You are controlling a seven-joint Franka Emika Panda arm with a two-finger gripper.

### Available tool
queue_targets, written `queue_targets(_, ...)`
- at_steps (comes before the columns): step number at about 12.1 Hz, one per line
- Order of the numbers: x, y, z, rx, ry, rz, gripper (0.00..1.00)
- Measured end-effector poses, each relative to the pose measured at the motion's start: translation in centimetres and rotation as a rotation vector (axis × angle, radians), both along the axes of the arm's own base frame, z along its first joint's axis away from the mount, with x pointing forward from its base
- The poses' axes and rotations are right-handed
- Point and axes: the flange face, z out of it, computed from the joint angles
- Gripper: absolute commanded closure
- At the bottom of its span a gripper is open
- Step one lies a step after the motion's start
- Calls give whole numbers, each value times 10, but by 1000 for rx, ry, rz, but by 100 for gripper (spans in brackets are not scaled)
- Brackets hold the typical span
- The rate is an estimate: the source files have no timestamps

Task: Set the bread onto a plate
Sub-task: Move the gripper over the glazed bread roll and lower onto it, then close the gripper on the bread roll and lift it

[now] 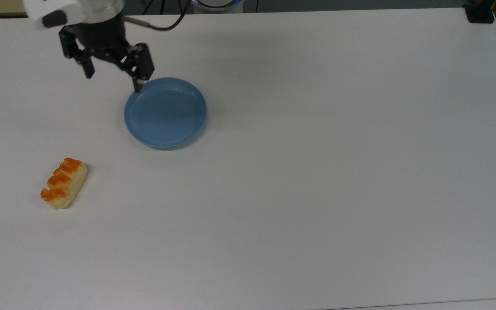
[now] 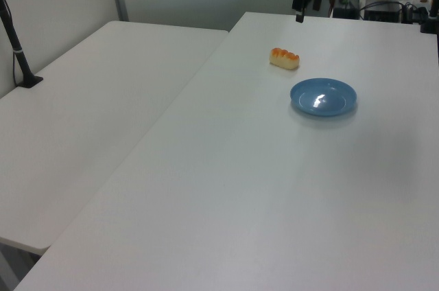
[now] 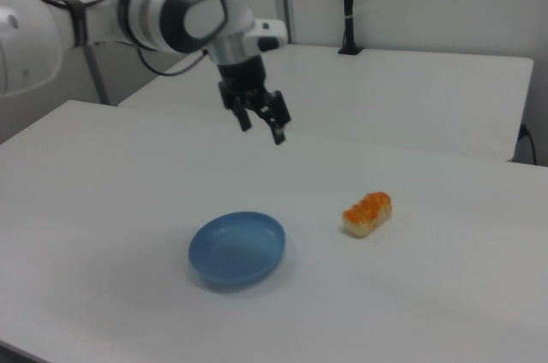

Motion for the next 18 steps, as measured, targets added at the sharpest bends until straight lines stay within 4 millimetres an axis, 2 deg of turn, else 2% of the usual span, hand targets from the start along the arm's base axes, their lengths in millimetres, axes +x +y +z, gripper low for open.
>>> queue_targets(3,18,-53,-44,-36,-50,-68,0)
queue_targets(6,28,-106,-86,-71,-113,-157,0)
queue_targets(7,31,-117,-95,-77,-141,-187,0)
queue_targets(10,44,-126,-129,-92,-175,-212,0)
queue_targets(13,58,-130,-155,-105,-241,-247,0)
queue_targets(18,77,-131,-217,-124,-304,-252,0)
